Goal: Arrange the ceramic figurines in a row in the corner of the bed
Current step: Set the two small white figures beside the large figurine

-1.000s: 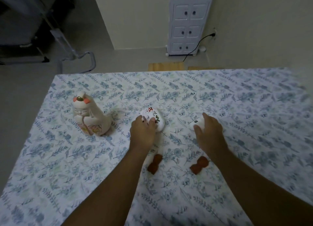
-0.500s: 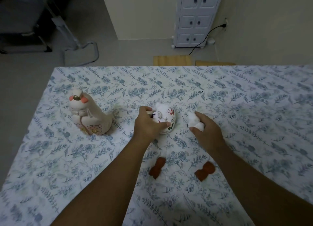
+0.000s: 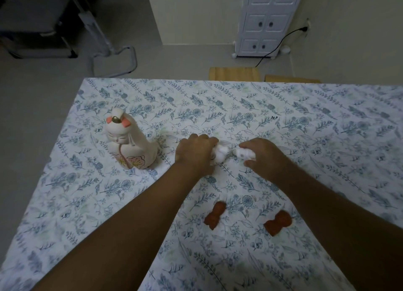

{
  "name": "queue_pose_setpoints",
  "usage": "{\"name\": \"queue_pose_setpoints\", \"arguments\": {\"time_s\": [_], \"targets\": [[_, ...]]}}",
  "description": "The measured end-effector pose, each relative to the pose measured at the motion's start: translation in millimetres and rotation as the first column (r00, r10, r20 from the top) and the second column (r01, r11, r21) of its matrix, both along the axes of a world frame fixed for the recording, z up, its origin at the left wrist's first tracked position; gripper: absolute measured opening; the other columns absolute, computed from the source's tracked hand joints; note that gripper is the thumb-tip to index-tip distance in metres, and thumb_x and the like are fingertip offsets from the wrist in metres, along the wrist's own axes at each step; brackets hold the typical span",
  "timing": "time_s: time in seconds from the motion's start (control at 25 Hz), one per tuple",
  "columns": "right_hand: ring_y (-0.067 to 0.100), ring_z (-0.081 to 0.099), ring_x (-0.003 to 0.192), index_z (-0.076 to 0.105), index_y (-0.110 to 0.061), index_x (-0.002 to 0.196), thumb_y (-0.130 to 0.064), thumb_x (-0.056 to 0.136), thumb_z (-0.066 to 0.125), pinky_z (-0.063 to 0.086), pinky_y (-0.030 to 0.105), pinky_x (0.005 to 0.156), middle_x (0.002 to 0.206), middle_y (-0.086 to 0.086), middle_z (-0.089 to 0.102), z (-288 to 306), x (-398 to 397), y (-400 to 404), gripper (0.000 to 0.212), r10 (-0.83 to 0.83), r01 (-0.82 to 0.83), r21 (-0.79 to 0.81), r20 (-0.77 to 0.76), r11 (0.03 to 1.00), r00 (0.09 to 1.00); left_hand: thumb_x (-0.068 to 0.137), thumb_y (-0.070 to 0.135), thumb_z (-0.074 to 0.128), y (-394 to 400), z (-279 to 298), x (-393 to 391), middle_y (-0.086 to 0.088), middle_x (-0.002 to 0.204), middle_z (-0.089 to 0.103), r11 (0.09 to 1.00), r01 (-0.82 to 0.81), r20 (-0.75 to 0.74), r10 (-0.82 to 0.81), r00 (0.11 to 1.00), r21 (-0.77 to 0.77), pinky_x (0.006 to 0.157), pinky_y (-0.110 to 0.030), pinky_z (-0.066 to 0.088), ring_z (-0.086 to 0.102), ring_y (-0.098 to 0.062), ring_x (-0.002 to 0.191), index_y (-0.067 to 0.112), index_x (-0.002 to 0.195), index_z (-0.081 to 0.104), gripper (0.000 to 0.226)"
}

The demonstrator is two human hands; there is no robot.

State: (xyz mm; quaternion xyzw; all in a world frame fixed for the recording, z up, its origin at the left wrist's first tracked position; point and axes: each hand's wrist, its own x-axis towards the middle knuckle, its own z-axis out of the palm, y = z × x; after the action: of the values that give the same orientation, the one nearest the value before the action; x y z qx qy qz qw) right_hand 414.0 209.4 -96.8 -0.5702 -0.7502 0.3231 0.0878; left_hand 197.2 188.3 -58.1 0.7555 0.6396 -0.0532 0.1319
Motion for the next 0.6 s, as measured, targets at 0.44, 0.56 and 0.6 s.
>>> {"name": "queue_pose_setpoints", "arguments": {"time_s": [0.44, 0.56, 0.6], "targets": [[0.017, 0.073, 0.082, 0.074, -0.01, 0.105, 0.008, 0.084, 0.068, 0.063, 0.043, 0.074, 0.101, 0.004, 0.075, -2.4, 14.7, -9.4, 0.028, 0.033, -0.036, -0.072, -0.043, 0.997, 0.999, 0.08, 0.024, 0.076, 10.6, 3.8, 0.3, 0.002, 0.116, 0.071, 0.995, -0.043, -0.049, 0.039, 0.998, -0.092, 0.073, -0.032, 0.043, 0.065, -0.026, 0.109, 0.037, 0.13, 0.058, 0.055], [0.015, 0.072, 0.081, 0.072, -0.011, 0.111, 0.014, 0.079, 0.071, 0.063, 0.042, 0.074, 0.102, 0.004, 0.072, -9.3, 15.0, -13.9, 0.041, -0.043, 0.04, -0.052, -0.074, 0.998, 0.996, 0.078, 0.024, 0.077, 11.5, 4.3, 1.6, 0.0, 0.117, 0.071, 0.992, -0.053, -0.062, 0.046, 0.997, -0.115, 0.078, -0.033, 0.045, 0.065, -0.026, 0.108, 0.038, 0.131, 0.057, 0.059], [0.016, 0.07, 0.087, 0.071, -0.013, 0.115, 0.011, 0.078, 0.073, 0.061, 0.042, 0.08, 0.105, 0.004, 0.07, -9.7, 14.5, -14.8, 0.044, -0.055, 0.053, -0.044, -0.067, 0.998, 0.996, 0.078, 0.025, 0.076, 11.5, 6.3, 2.5, 0.001, 0.12, 0.07, 0.992, -0.05, -0.078, 0.041, 0.996, -0.119, 0.085, -0.036, 0.046, 0.064, -0.025, 0.111, 0.037, 0.133, 0.056, 0.06]]}}
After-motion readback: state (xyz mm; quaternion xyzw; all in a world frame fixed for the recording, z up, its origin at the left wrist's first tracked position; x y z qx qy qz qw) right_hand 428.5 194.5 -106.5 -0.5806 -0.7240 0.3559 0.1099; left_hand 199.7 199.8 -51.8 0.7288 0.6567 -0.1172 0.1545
